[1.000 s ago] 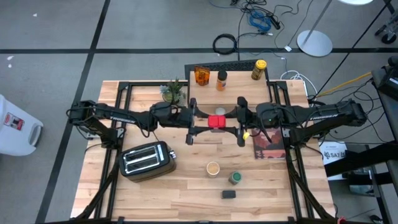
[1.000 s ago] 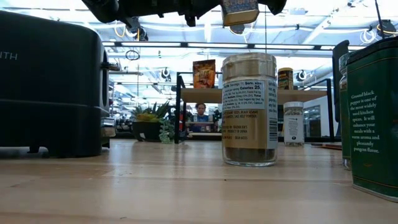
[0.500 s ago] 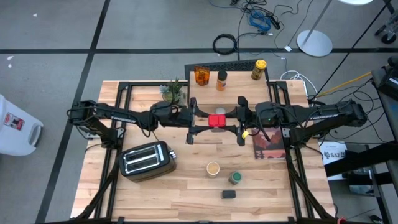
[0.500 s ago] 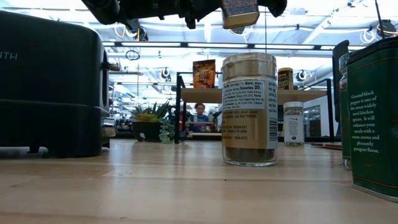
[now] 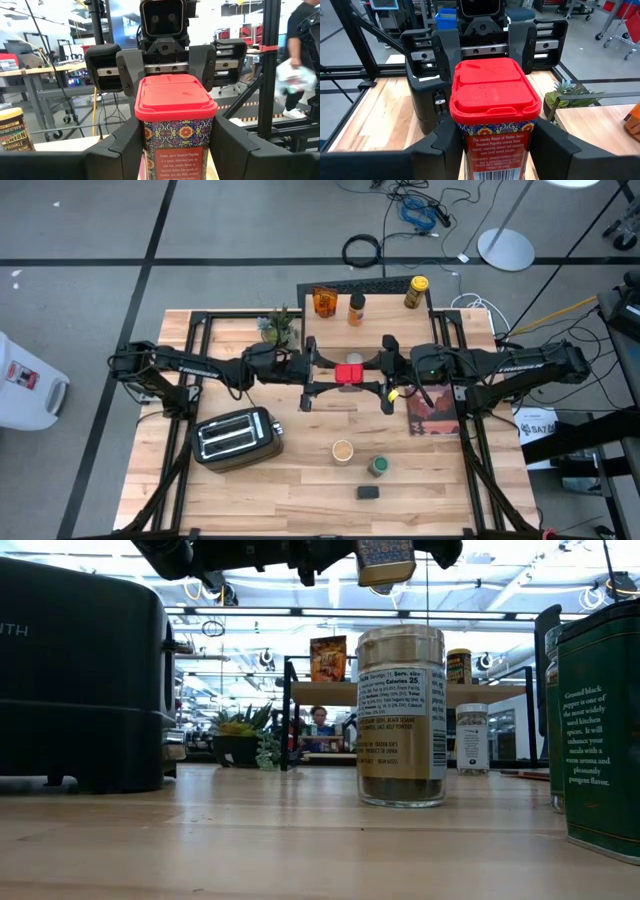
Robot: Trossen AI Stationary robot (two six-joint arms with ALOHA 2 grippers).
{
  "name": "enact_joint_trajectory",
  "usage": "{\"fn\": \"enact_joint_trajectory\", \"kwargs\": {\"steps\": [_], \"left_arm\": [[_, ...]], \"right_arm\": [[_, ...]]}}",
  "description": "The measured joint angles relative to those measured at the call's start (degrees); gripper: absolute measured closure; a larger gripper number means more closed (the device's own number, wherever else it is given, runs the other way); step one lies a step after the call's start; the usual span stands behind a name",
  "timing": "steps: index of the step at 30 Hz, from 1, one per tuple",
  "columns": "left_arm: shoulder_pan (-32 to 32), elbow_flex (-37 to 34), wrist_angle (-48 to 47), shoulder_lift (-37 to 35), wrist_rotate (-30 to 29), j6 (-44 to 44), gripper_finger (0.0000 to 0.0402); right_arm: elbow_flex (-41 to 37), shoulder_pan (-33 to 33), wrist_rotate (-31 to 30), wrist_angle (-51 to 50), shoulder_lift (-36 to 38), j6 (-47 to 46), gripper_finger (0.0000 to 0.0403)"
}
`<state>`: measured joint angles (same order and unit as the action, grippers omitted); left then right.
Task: Shelf spices
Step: Put the red seasoning can on the shelf
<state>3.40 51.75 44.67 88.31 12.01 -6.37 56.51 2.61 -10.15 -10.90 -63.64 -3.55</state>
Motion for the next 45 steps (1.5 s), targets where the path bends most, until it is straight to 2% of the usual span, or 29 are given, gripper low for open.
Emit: {"fn": "enact_joint_trajectory", "kwargs": {"steps": [26, 31, 38, 45], "left_arm": [[0.0, 0.1, -0.9, -0.3, 0.7, -0.1, 0.0213], [0.0, 0.1, -0.9, -0.3, 0.6, 0.1, 0.0213], [0.0, 0.1, -0.9, -0.3, -0.4, 1.4, 0.0145], [0.0, 0.1, 0.0, -0.2, -0.3, 1.3, 0.0133]], "right_arm": [[-0.2, -0.1, 1.2, 2.0, 0.0, 2.7, 0.0222], [-0.2, -0.7, 1.1, 2.0, 0.0, 2.9, 0.0239], [-0.2, -1.9, 1.5, 2.8, 0.0, 3.0, 0.0242], [-0.2, -1.9, 1.3, 2.8, 0.1, 3.7, 0.0242]]}}
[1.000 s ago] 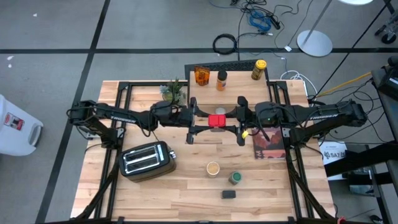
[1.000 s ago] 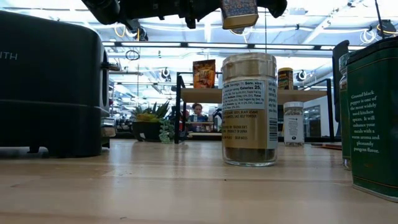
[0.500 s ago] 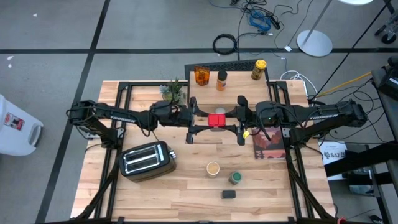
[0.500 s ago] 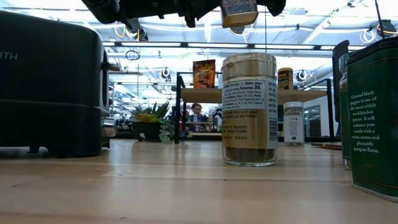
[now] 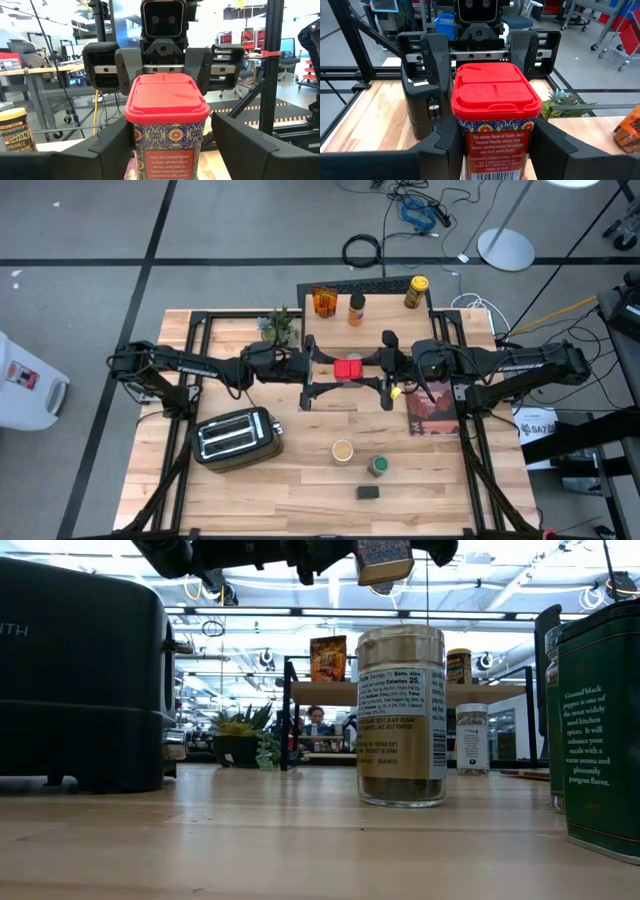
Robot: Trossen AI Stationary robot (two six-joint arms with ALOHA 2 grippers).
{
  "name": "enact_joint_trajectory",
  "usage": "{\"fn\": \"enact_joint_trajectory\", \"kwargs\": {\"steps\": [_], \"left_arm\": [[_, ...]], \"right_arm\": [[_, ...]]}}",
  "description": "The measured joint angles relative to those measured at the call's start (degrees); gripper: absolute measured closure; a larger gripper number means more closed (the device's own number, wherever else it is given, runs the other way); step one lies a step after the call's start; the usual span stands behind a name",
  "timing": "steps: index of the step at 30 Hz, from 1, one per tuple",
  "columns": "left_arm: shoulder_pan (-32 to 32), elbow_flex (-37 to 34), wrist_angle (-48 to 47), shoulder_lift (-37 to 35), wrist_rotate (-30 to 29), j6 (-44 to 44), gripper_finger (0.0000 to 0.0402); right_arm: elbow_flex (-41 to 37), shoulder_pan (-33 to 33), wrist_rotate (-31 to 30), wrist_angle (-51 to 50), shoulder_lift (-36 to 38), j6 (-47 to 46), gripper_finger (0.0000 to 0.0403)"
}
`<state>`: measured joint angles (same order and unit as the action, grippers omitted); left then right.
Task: Shelf spices
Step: Put the red seasoning can on the shelf
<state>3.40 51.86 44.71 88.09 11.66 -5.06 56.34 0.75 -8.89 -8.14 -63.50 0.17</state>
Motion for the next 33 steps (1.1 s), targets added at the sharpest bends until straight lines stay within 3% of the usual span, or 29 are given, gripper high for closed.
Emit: {"fn": "enact_joint_trajectory", "kwargs": {"steps": [10, 15, 24, 29, 33], "left_arm": [[0.9, 0.0, 1.8, -0.1, 0.0, -0.2, 0.0130], [1.8, 0.0, 1.1, -1.9, 1.9, 0.1, 0.0130], [1.7, 0.0, 0.1, -2.2, 1.5, 0.2, 0.0130], [0.5, 0.0, -0.2, -2.2, 6.2, -0.3, 0.0130], [-1.1, 0.0, -0.8, -2.2, 6.4, -2.0, 0.0130]], "right_arm": [[0.0, -0.1, -1.0, -0.9, 3.2, 1.3, 0.0242], [0.1, -0.8, -7.7, -4.3, 7.5, 2.1, 0.0242], [0.1, -6.0, -5.6, -10.6, 15.8, 3.3, 0.0242], [0.1, -10.0, -4.6, -13.5, 18.3, 6.1, 0.0242], [0.1, -14.3, -2.4, -14.4, 19.0, 7.0, 0.0242]]}}
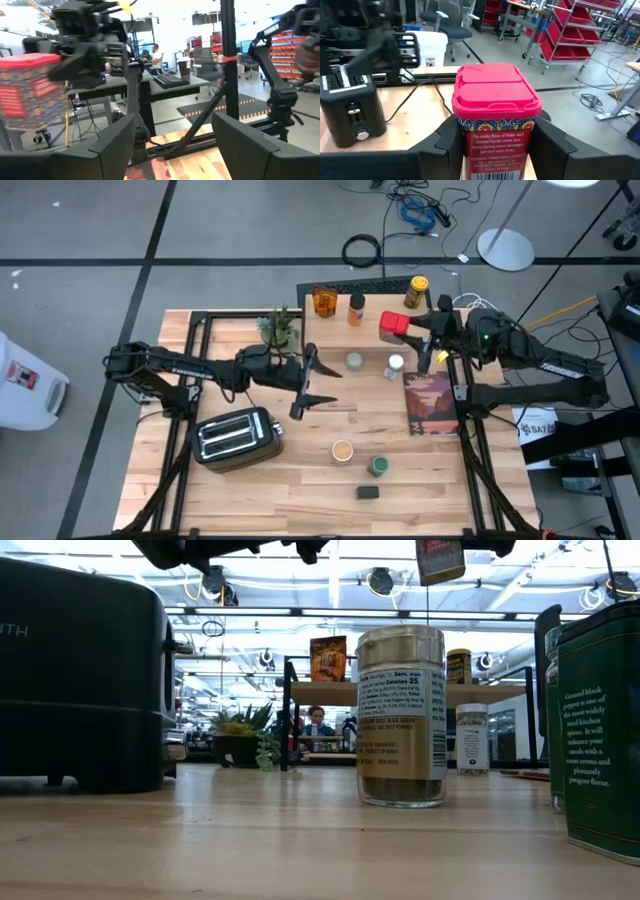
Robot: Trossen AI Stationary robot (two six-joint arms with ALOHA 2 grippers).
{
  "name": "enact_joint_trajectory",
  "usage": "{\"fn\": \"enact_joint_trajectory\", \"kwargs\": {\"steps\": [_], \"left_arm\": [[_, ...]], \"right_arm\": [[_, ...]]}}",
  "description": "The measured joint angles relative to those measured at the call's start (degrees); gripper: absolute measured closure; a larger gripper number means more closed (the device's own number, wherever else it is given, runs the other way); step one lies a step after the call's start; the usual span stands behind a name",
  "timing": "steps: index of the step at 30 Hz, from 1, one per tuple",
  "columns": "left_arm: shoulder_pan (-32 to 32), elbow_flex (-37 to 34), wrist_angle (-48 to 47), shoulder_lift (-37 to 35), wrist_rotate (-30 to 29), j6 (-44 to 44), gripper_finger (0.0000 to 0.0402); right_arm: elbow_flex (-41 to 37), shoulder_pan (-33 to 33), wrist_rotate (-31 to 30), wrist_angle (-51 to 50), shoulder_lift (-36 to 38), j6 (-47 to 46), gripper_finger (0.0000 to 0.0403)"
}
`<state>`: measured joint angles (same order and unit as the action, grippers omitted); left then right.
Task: Shelf spices
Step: Put the red seasoning can on the shelf
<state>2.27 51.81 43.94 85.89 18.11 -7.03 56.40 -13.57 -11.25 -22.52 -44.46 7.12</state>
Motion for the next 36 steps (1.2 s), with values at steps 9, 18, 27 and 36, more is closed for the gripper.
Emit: {"fn": "enact_joint_trajectory", "kwargs": {"steps": [9, 18, 27, 36], "left_arm": [[-2.1, 0.0, -1.6, 0.0, -0.2, -1.2, 0.0129], [-4.0, 0.0, -3.8, 0.0, -0.2, -3.2, 0.0129], [-5.1, 0.0, -6.0, 0.0, -0.2, -4.4, 0.0130], [-5.1, 0.0, -7.7, 0.0, 1.4, -5.6, 0.0130]], "right_arm": [[0.0, -11.1, 6.2, -0.1, -2.0, 1.2, 0.0241], [0.0, -21.2, 11.5, 1.7, -8.0, 1.7, 0.0241], [-0.1, -31.4, 18.9, 3.1, -13.7, 2.0, 0.0241], [-10.4, -38.5, 26.2, 17.2, -15.6, 1.2, 0.0241]]}}
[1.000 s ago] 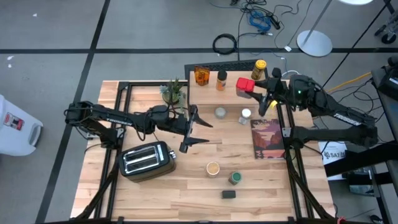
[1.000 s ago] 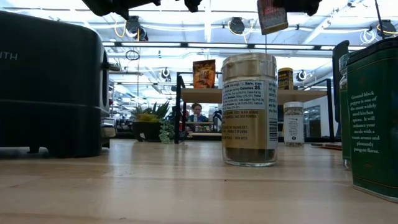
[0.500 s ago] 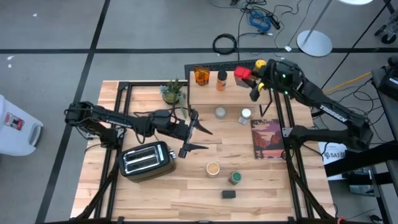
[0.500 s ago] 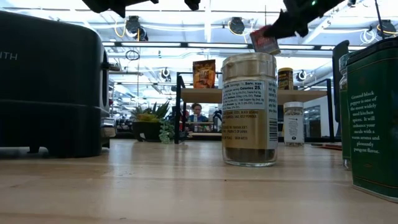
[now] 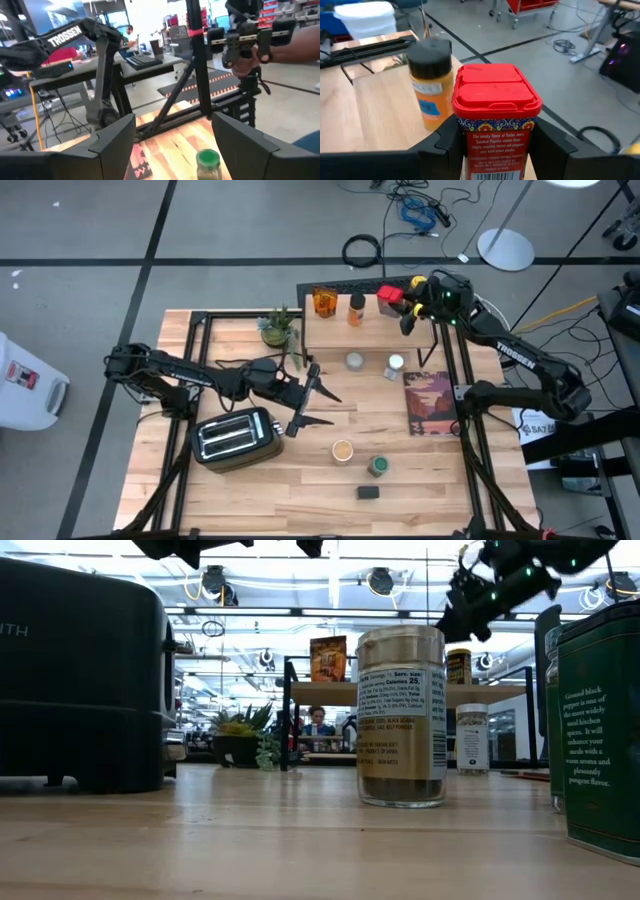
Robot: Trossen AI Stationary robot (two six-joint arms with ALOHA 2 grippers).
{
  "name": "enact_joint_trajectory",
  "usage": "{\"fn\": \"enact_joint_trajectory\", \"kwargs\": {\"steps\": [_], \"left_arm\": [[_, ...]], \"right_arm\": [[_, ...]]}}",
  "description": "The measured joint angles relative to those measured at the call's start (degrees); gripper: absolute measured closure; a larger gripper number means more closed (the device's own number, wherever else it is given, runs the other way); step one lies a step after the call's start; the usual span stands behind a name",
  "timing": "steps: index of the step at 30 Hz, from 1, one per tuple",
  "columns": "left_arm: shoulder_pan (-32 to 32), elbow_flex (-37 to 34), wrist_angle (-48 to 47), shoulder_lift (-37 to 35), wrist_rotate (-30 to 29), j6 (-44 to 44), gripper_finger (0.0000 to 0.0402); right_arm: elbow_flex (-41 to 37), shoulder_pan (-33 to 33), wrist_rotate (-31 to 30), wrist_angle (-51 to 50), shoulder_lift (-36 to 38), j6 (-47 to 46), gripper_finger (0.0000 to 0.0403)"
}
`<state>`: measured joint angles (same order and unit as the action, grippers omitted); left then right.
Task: Shelf spices
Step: Put the red seasoning can on the shelf
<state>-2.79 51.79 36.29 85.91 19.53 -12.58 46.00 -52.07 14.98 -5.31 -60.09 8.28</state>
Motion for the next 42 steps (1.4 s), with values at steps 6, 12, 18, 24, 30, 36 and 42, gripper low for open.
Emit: {"fn": "enact_joint_trajectory", "kwargs": {"steps": [6, 12, 18, 24, 30, 36, 42], "left_arm": [[0.0, 0.0, -0.5, 0.0, 1.5, -0.4, 0.0130], [0.0, 0.0, -1.1, 0.0, 1.9, -0.4, 0.0130], [0.0, 0.0, -1.5, 0.0, 1.9, -0.3, 0.0130], [-0.1, 0.0, -3.1, 0.0, 2.0, -0.2, 0.0130], [-0.1, 0.0, -3.1, 0.0, 2.0, -0.3, 0.0130], [-0.1, 0.0, -3.0, 0.0, 2.0, -0.2, 0.0130], [-0.1, 0.0, -3.0, 0.0, 2.0, -0.2, 0.0130]], "right_arm": [[-5.3, -4.2, 6.7, 7.7, -1.4, -0.6, 0.0241], [-5.3, -5.4, 9.6, 12.1, -5.2, -1.0, 0.0241], [-5.3, -5.4, 10.3, 14.2, -9.3, -0.1, 0.0241], [-5.2, -5.1, 10.6, 14.5, -10.3, -0.6, 0.0241], [-5.3, -4.8, 10.6, 13.1, -8.7, -1.1, 0.0241], [-5.3, -4.8, 10.6, 11.1, -8.3, -1.1, 0.0241], [-5.2, -4.8, 10.7, 9.5, -8.3, -1.5, 0.0227]]}}
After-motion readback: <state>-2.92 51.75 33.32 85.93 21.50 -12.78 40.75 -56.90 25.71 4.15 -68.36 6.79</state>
